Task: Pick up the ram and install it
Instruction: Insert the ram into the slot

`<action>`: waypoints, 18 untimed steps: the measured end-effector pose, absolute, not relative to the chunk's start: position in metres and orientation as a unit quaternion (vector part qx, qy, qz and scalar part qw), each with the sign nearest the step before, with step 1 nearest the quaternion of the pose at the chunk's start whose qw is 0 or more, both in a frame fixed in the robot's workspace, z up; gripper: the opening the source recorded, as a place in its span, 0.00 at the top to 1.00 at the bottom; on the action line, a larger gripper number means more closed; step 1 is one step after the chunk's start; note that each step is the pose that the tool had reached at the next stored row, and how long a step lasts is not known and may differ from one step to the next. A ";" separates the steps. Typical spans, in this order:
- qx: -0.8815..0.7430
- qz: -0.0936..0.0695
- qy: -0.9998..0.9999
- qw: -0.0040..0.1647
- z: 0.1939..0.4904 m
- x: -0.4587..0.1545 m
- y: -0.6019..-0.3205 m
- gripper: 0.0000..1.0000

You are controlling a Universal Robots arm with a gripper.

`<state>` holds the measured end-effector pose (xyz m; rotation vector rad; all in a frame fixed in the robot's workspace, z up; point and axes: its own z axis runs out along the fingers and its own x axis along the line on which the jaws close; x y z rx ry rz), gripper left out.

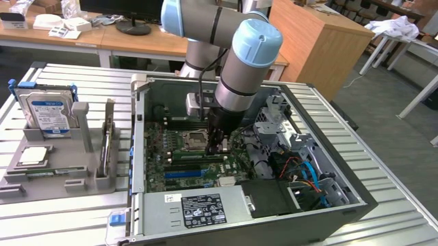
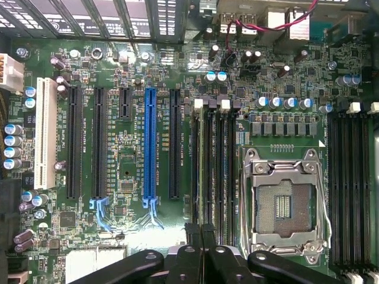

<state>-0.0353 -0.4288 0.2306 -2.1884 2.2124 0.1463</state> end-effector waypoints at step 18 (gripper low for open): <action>-0.705 0.047 0.707 0.013 0.231 -0.034 -0.429 0.89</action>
